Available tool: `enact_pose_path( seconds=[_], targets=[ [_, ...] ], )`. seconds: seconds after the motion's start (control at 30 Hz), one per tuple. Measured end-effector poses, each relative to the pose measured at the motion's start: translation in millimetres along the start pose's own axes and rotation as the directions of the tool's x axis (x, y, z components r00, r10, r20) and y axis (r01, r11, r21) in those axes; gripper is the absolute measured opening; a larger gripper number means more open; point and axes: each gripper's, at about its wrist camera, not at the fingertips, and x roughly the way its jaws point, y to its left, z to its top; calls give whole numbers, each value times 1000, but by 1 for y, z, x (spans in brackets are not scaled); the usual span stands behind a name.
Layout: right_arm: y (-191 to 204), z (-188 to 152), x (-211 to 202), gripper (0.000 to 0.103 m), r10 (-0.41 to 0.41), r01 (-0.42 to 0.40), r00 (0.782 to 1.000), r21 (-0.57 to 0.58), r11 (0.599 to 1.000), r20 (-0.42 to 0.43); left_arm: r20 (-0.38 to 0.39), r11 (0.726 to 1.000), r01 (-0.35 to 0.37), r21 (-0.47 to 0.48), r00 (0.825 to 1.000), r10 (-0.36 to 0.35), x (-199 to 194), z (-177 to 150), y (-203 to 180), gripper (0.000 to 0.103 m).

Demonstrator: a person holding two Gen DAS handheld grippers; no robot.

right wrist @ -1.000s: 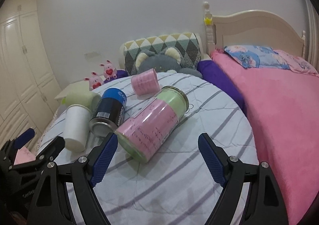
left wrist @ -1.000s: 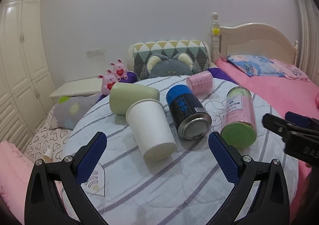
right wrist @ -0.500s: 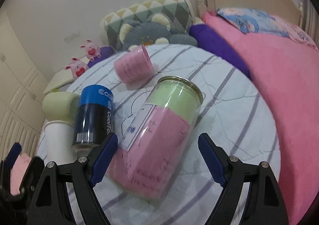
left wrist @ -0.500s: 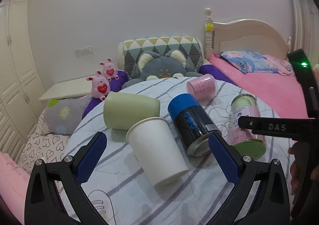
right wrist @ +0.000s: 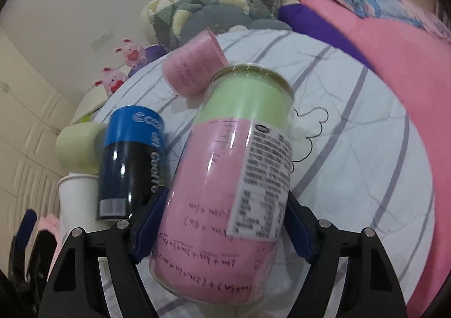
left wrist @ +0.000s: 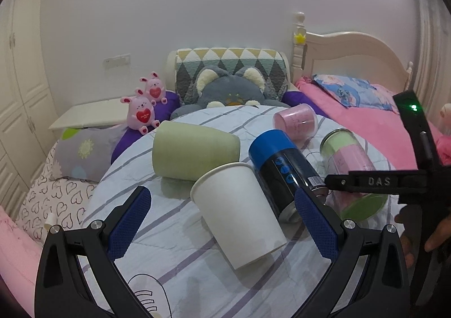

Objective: Flip cup upright
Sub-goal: 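Close the right gripper around the canister body and lift it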

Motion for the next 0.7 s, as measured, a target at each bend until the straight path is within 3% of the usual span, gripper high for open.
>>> enact_pose_path(
  seconds=[0.33, 0.7],
  targets=[
    [8, -14, -27, 76, 36, -35, 999, -55, 998, 19, 31, 999, -36, 32, 999, 35, -18, -4, -9, 103],
    [17, -78, -57, 76, 77, -78, 997, -115, 990, -10, 34, 998, -58, 21, 998, 57, -51, -24, -15, 103]
  ],
)
